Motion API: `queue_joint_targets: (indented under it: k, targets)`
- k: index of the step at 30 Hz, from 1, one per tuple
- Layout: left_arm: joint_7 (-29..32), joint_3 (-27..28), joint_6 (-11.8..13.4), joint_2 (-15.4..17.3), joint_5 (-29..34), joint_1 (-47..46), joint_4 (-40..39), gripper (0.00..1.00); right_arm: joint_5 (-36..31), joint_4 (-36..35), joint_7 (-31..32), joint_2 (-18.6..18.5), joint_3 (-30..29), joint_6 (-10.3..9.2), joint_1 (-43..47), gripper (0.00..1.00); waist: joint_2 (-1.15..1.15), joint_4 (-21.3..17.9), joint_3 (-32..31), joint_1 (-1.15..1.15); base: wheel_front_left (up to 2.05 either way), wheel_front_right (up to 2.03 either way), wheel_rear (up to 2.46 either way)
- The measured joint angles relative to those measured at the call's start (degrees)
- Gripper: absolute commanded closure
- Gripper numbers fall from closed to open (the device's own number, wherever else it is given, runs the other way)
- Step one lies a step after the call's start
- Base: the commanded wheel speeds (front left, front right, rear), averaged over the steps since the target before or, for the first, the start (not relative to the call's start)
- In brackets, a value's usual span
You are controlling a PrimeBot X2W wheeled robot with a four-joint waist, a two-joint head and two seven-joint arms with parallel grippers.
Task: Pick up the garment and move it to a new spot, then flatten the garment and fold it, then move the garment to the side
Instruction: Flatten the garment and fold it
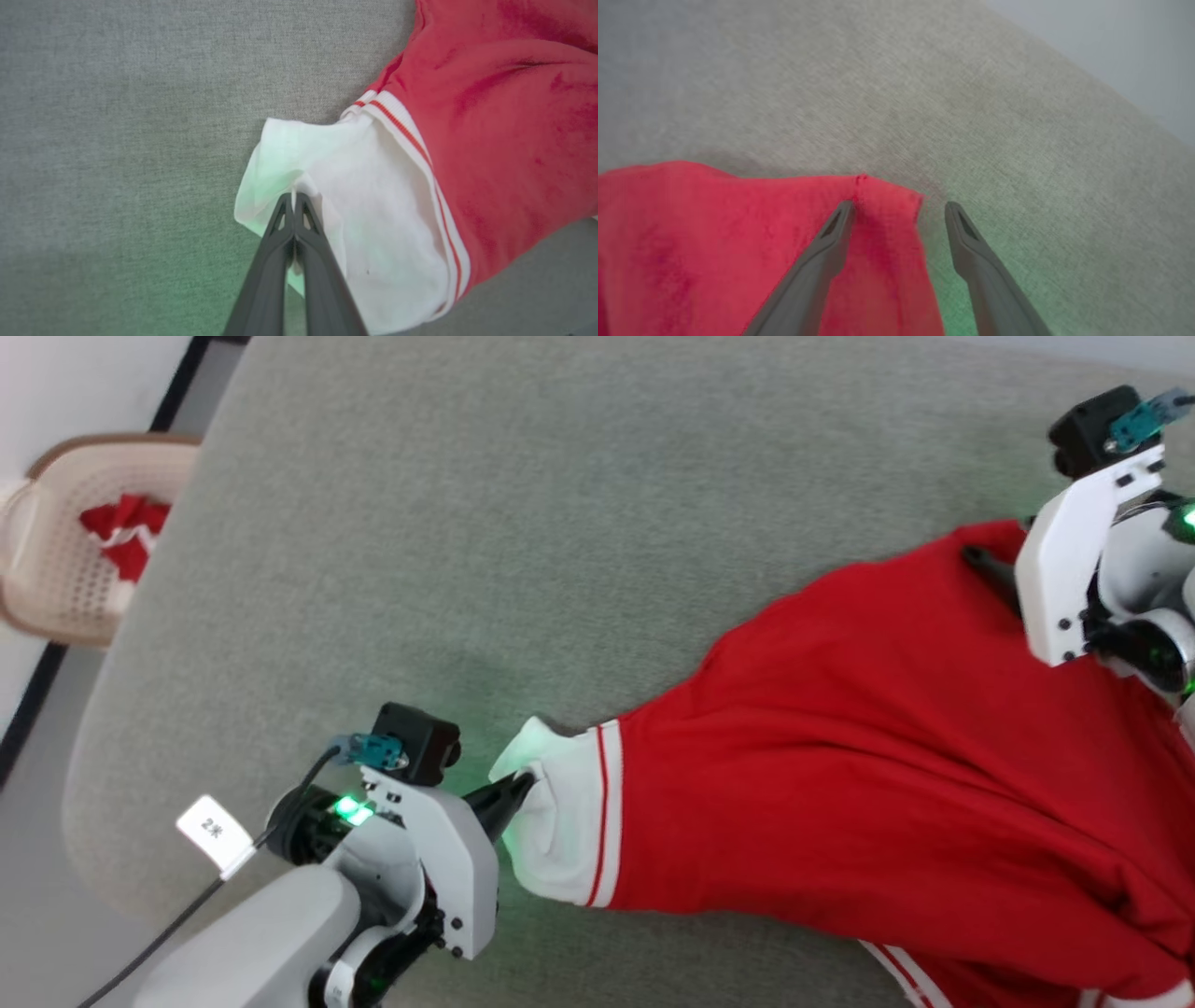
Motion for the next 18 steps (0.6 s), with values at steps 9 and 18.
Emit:
queue_joint_targets:
  k: [9, 18]
  targets:
    - [-0.8, -0.5, -2.2, -2.3, 0.2, -2.1, 4.0, 1.0, 6.3, 7.7, 9.0, 0.2, 6.1, -0.08, -7.3, 1.0, 0.0, 3.4, 2.6, 0.0, 0.0, 0.0, 0.0]
    - [1.2, 0.9, -2.4, -0.5, 0.0, -5.5, 5.5, 1.0, 9.9, 8.9, 6.6, 0.8, 8.3, 0.0, -8.6, 1.0, 0.0, 1.8, 1.9, 0.0, 0.0, 0.0, 0.0]
